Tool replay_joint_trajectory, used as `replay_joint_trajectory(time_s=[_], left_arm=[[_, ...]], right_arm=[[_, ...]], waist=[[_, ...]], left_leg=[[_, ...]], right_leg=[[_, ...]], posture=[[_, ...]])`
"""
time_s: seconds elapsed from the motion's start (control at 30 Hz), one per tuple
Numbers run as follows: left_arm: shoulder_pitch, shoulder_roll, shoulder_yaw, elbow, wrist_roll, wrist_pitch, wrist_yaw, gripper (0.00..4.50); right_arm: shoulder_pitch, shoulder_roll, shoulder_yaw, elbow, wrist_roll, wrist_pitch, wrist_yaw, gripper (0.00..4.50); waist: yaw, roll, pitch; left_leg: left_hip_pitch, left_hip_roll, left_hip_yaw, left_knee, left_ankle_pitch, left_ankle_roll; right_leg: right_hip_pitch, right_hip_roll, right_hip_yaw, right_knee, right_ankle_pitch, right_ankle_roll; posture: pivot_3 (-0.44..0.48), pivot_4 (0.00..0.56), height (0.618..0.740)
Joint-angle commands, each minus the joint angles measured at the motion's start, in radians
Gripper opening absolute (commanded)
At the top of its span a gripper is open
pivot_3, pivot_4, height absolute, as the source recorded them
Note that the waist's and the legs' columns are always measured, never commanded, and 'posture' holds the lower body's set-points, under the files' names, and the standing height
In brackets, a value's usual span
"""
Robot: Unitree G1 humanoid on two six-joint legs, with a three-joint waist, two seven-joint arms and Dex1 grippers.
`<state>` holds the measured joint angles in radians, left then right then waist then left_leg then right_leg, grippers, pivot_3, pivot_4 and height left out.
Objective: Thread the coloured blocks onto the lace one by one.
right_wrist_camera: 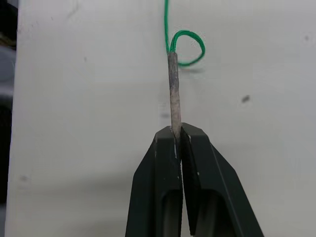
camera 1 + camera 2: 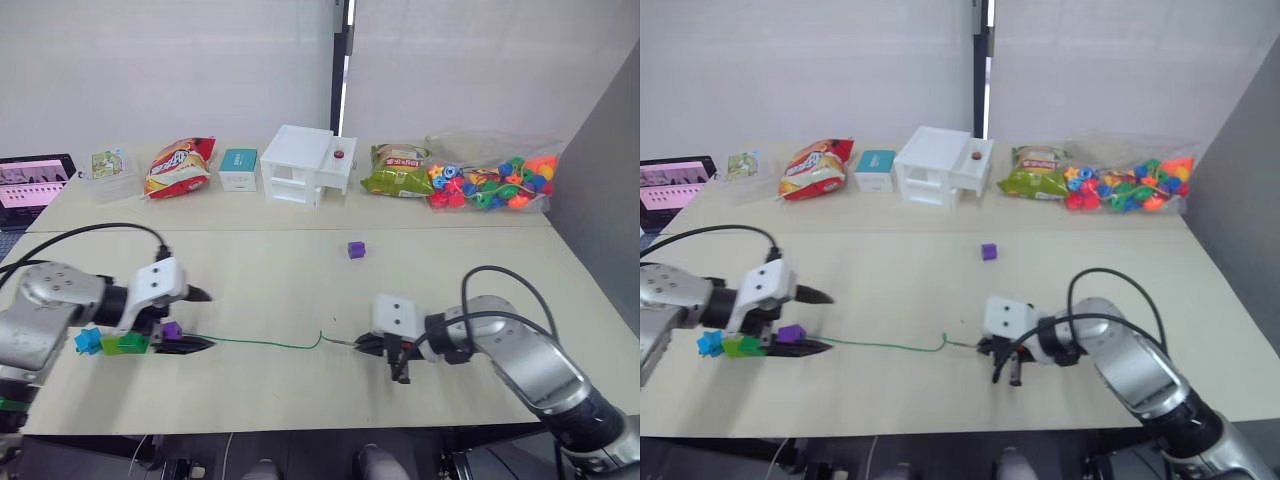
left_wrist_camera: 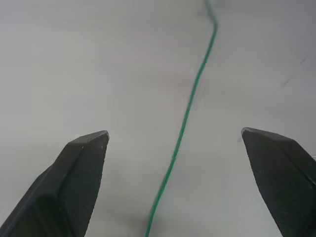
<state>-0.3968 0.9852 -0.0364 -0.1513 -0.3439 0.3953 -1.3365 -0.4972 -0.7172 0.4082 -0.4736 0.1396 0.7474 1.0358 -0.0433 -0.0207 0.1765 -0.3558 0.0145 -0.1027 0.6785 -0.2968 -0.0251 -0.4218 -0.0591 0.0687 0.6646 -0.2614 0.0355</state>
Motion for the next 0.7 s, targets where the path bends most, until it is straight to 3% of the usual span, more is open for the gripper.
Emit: replay_joint_trajectory(time_s=[0.03, 0.17, 0.3, 0.63, 0.7], left_arm=[[-0.079, -0.127, -0.086, -0.073, 0.010, 0.038, 0.092, 4.47], [-0.123, -0.279, -0.191, -0.051, 0.068, -0.009, 0.154, 4.47], [-0.111, -0.307, -0.257, -0.015, 0.129, -0.062, 0.150, 4.47], [-0.121, -0.343, -0.298, 0.063, 0.173, -0.117, 0.132, 4.47], [-0.117, -0.354, -0.301, 0.066, 0.182, -0.122, 0.134, 3.90]], right_arm=[[-0.047, 0.023, 0.036, -0.018, -0.013, 0.044, -0.026, 0.00], [-0.090, 0.054, 0.066, -0.001, -0.027, 0.093, -0.060, 0.00], [-0.104, 0.060, 0.083, -0.010, -0.023, 0.126, -0.076, 0.00], [-0.107, 0.053, 0.086, -0.028, -0.009, 0.160, -0.087, 0.00], [-0.106, 0.051, 0.087, -0.031, -0.009, 0.163, -0.087, 0.00]], waist=[[0.004, -0.001, 0.000], [0.001, -0.001, -0.001], [-0.007, -0.001, -0.001], [0.001, -0.001, -0.001], [0.001, -0.001, -0.001]], left_leg=[[0.000, 0.000, 0.000, 0.001, 0.000, 0.000], [-0.001, -0.001, -0.001, 0.001, 0.000, 0.000], [-0.001, 0.000, -0.001, 0.001, 0.000, 0.000], [-0.001, -0.001, -0.001, 0.001, 0.000, 0.000], [-0.001, -0.001, -0.001, 0.001, 0.000, 0.000]], right_leg=[[0.000, 0.000, 0.000, 0.000, 0.000, 0.000], [-0.001, 0.000, 0.000, 0.000, 0.001, 0.000], [-0.002, 0.000, 0.000, 0.001, 0.001, 0.000], [-0.001, -0.001, 0.000, 0.000, 0.001, 0.000], [-0.001, -0.001, 0.000, 0.000, 0.001, 0.000]], posture=[[0.000, 0.150, 0.740], [0.000, 0.150, 0.740], [0.000, 0.150, 0.740], [0.000, 0.150, 0.740], [0.000, 0.150, 0.740]])
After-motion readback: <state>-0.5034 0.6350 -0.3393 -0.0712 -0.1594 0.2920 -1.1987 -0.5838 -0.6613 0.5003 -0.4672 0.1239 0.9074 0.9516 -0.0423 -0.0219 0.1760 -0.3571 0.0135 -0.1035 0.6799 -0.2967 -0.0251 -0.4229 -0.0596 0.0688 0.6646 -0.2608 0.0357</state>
